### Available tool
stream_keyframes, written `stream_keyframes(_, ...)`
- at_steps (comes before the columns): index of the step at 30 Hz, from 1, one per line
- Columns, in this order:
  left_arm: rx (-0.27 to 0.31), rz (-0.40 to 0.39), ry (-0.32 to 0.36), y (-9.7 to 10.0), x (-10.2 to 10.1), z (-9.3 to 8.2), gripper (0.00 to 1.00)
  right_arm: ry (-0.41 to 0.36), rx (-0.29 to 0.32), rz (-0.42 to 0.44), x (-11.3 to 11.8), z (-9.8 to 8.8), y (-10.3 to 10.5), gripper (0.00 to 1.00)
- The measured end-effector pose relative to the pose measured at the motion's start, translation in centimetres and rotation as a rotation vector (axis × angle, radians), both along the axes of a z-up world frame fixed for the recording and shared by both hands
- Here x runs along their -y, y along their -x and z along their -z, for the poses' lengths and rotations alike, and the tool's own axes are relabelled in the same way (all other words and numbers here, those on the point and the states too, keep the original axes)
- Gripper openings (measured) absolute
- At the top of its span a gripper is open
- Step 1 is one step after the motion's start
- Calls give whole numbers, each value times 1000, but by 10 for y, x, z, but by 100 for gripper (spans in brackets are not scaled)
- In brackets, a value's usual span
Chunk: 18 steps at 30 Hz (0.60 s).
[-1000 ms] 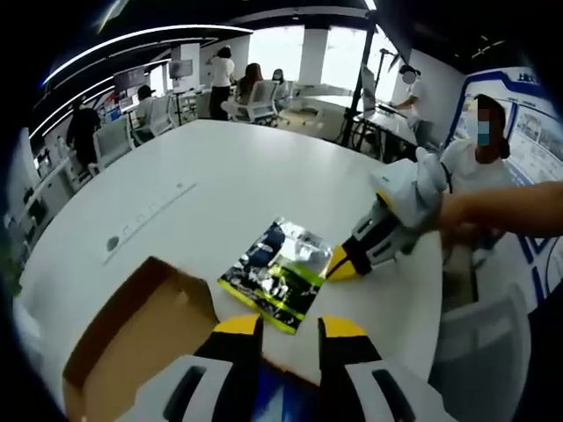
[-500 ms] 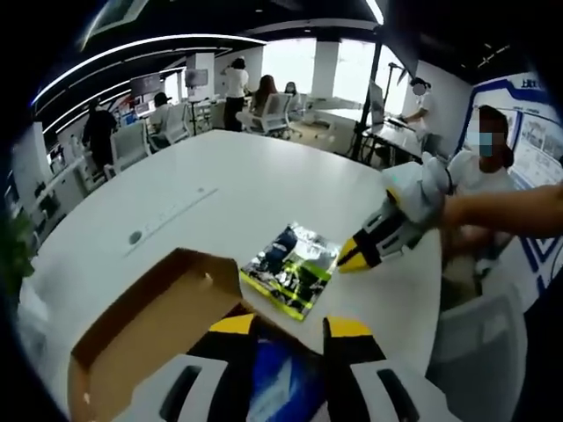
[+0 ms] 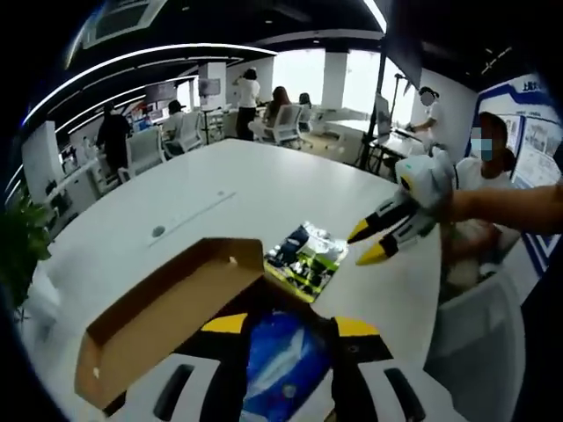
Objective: Operate the shoe box by opening the lid, removing the specified soft item, and placing it in the target area until the item is outside and the box remains undamaged.
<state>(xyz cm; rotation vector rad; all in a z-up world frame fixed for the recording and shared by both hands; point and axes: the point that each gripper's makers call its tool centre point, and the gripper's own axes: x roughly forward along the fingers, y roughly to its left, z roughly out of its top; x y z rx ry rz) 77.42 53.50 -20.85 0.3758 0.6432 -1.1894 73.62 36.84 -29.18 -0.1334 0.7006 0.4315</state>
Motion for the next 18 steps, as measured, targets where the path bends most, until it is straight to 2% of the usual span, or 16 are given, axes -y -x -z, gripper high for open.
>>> stream_keyframes(9,13,-28,5,-3,-23,0,40,21,22,-48,-16,-22,0,35)
stream_keyframes(18,17,6,-26,-1,-34,6,39,48,41,-122,-37,-30,-8,38)
